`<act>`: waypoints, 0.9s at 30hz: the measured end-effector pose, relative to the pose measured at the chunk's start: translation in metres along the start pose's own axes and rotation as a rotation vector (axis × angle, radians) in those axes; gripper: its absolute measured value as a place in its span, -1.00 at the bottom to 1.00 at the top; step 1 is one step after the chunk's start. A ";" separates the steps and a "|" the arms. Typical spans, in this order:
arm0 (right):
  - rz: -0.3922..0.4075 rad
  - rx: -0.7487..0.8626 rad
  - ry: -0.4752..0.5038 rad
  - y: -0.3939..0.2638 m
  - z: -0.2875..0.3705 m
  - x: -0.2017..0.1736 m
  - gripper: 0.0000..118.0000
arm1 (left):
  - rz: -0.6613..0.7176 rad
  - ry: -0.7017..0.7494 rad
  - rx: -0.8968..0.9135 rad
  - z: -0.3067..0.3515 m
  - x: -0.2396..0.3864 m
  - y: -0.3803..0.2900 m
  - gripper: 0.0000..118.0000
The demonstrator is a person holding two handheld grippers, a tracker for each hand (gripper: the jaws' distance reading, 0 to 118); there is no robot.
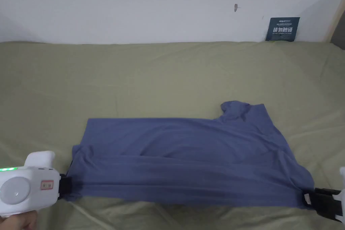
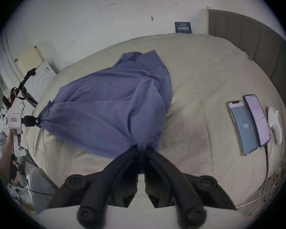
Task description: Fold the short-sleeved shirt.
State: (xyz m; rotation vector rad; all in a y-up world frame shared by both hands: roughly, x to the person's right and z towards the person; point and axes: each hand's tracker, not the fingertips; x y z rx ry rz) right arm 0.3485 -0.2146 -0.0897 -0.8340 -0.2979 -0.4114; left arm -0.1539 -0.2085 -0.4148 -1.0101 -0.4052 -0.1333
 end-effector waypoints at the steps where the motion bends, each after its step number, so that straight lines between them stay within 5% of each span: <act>1: -0.003 0.008 0.005 -0.008 0.010 -0.003 -0.86 | 0.005 -0.004 0.000 0.009 -0.002 -0.011 -0.88; 15: -0.027 -0.049 0.016 -0.089 0.051 -0.016 -0.80 | 0.024 -0.031 -0.046 0.056 -0.033 -0.098 -0.88; 16: -0.029 -0.058 0.017 -0.086 0.049 -0.018 -0.34 | 0.031 -0.053 -0.040 0.055 -0.034 -0.098 -0.61; 18: -0.009 -0.049 -0.022 -0.085 0.044 -0.014 0.80 | 0.035 -0.061 -0.014 0.059 -0.036 -0.096 0.84; 19: -0.001 -0.035 -0.022 -0.081 0.044 -0.015 0.93 | 0.031 -0.050 0.003 0.061 -0.033 -0.095 0.98; 24: -0.015 0.062 -0.002 -0.048 0.051 -0.017 0.90 | 0.017 -0.004 0.145 0.079 -0.027 -0.065 0.93; 25: -0.013 0.082 -0.012 -0.041 0.054 -0.027 0.75 | -0.009 -0.015 0.161 0.079 -0.024 -0.054 0.83; 26: -0.009 0.103 -0.014 -0.034 0.052 -0.030 0.41 | -0.010 -0.018 0.160 0.076 -0.021 -0.044 0.53; 27: -0.002 0.112 -0.011 -0.026 0.049 -0.031 -0.20 | 0.000 -0.015 0.155 0.076 -0.017 -0.035 -0.13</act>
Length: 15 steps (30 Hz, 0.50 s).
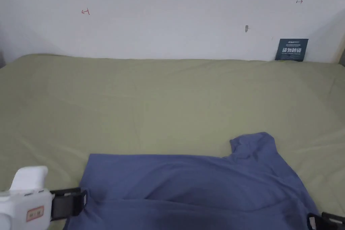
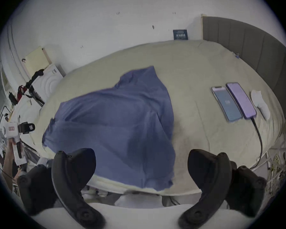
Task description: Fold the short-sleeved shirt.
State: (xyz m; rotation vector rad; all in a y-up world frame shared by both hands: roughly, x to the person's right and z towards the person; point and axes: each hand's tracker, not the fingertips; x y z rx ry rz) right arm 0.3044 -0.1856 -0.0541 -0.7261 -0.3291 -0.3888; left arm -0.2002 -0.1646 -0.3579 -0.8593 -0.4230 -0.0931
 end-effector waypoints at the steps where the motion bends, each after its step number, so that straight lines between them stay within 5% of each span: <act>1: 0.004 0.001 0.001 0.008 -0.006 -0.001 -0.94 | 0.017 -0.004 0.023 -0.005 0.003 0.009 -1.00; 11: 0.016 -0.027 -0.047 0.050 -0.074 0.009 -0.94 | 0.008 0.046 -0.084 -0.137 0.009 0.083 -1.00; 12: 0.019 -0.039 -0.054 0.052 -0.082 0.013 -0.94 | 0.008 0.072 -0.120 -0.152 0.010 0.088 -0.76; 13: 0.016 -0.047 -0.060 0.053 -0.090 0.017 -0.94 | 0.009 0.100 -0.132 -0.165 0.011 0.090 0.14; 14: 0.014 -0.054 -0.064 0.054 -0.096 0.019 -0.94 | 0.006 0.102 -0.156 -0.179 0.010 0.092 0.80; 15: 0.011 -0.065 -0.068 0.055 -0.103 0.023 -0.94 | 0.011 0.113 -0.179 -0.192 0.009 0.092 1.00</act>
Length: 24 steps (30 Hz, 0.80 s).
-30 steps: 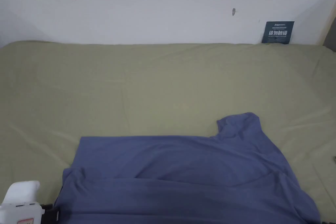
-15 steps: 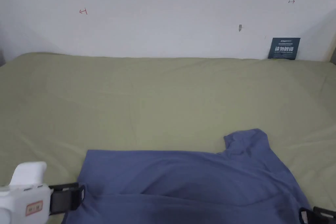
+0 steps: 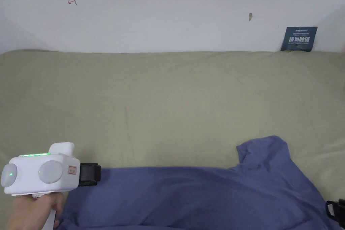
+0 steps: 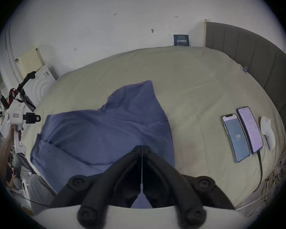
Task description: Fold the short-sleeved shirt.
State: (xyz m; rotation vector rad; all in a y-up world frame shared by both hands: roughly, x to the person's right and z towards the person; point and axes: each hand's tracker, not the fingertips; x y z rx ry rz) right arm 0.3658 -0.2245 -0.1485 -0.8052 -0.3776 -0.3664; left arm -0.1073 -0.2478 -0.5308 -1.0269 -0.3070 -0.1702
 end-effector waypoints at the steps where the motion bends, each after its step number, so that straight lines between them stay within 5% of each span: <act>1: -0.002 -0.009 -0.009 0.002 -0.007 0.003 -0.94 | -0.004 -0.010 0.024 -0.002 0.002 0.001 1.00; 7: -0.006 -0.037 -0.039 0.016 -0.035 0.015 -0.94 | -0.019 0.022 -0.060 -0.058 -0.002 0.011 0.98; 9: 0.005 -0.041 -0.052 0.022 -0.041 0.016 -0.93 | -0.022 0.013 -0.049 -0.043 -0.001 0.010 0.77; 10: 0.011 -0.043 -0.055 0.026 -0.045 0.018 -0.88 | -0.030 0.005 -0.042 -0.038 -0.002 0.010 0.44; 11: 0.014 -0.040 -0.059 0.029 -0.051 0.023 -0.64 | -0.039 0.013 -0.021 -0.033 -0.002 0.009 0.07; 12: 0.018 -0.034 -0.066 0.034 -0.055 0.025 -0.04 | -0.050 0.009 -0.003 -0.027 -0.003 0.010 -0.32; 13: 0.020 -0.037 -0.066 0.042 -0.059 0.026 0.84 | -0.063 -0.039 0.003 -0.020 -0.004 0.010 -0.74; 14: 0.014 -0.056 -0.055 0.048 -0.065 0.028 1.00 | -0.059 -0.045 -0.003 -0.018 -0.004 0.010 -0.81; 20: 0.032 -0.164 -0.065 0.075 -0.112 0.013 0.96 | -0.101 0.002 0.013 -0.001 0.019 -0.001 -0.86; 23: 0.101 -0.252 -0.110 0.082 -0.134 0.011 0.61 | -0.080 -0.016 -0.007 -0.001 0.015 0.004 -0.86; 24: 0.133 -0.235 -0.136 0.082 -0.135 0.009 0.20 | -0.073 -0.019 -0.007 0.001 0.015 0.003 -0.86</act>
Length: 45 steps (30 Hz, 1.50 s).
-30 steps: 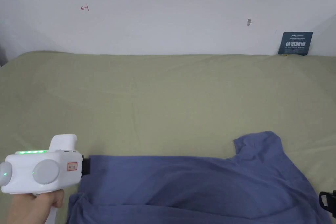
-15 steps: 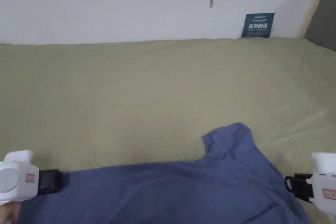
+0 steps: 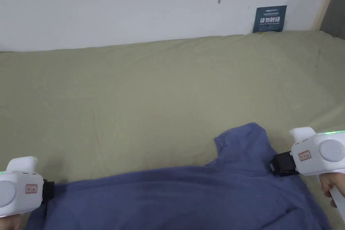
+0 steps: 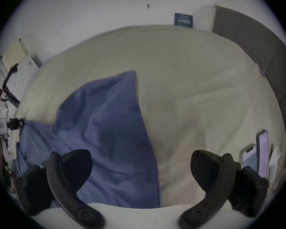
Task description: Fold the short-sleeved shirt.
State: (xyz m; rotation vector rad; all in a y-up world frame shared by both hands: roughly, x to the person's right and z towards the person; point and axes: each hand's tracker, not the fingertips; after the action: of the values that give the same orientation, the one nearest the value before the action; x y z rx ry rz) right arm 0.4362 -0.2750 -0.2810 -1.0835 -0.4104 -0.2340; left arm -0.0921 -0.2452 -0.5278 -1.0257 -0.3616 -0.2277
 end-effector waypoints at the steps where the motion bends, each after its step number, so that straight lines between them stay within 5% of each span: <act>1: 0.028 0.019 -0.027 -0.001 0.001 -0.001 -0.25 | 0.010 -0.012 -0.008 -0.003 -0.006 0.003 -0.86; 3: -0.005 0.046 0.066 -0.003 0.015 0.002 -0.91 | 0.019 -0.017 -0.008 -0.001 -0.009 0.004 -0.86; 4: -0.011 0.074 0.058 -0.005 0.023 0.001 -0.94 | 0.021 -0.019 -0.006 0.002 -0.009 0.004 -0.86; 14: -0.023 0.246 0.137 -0.046 0.127 0.011 -0.95 | 0.014 -0.066 0.079 0.071 -0.027 -0.018 -0.87; 23: -0.014 0.361 0.176 -0.152 0.215 0.008 -0.95 | 0.053 -0.114 0.226 0.172 -0.053 -0.110 -0.87; 30: -0.004 0.339 0.192 -0.247 0.227 0.002 -0.95 | 0.065 -0.148 0.216 0.183 -0.063 -0.192 -0.87; 38: -0.073 0.261 0.202 -0.283 0.196 0.005 -0.94 | 0.105 -0.150 0.143 0.154 -0.080 -0.226 -0.87; 39: -0.071 0.253 0.205 -0.283 0.193 0.004 -0.86 | 0.104 -0.161 0.139 0.151 -0.082 -0.225 -0.87; 40: -0.074 0.238 0.191 -0.283 0.192 0.002 -0.30 | 0.105 -0.169 0.135 0.150 -0.084 -0.225 -0.67; 41: -0.077 0.228 0.181 -0.283 0.193 0.002 0.44 | 0.109 -0.156 0.132 0.157 -0.077 -0.226 -0.08; 42: -0.078 0.215 0.163 -0.283 0.194 0.001 0.98 | 0.116 -0.147 0.125 0.159 -0.077 -0.226 0.64; 43: -0.084 0.213 0.176 -0.282 0.198 0.000 0.99 | 0.124 -0.146 0.119 0.161 -0.076 -0.224 1.00; 45: -0.110 0.275 0.209 -0.278 0.206 -0.006 0.99 | 0.123 -0.143 0.183 0.183 -0.062 -0.218 1.00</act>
State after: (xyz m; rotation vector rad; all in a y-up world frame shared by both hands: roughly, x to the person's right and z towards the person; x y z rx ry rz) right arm 0.2818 -0.2180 0.0237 -0.7586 -0.3038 -0.3738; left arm -0.2598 -0.1955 -0.2942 -0.8818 -0.4389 -0.0093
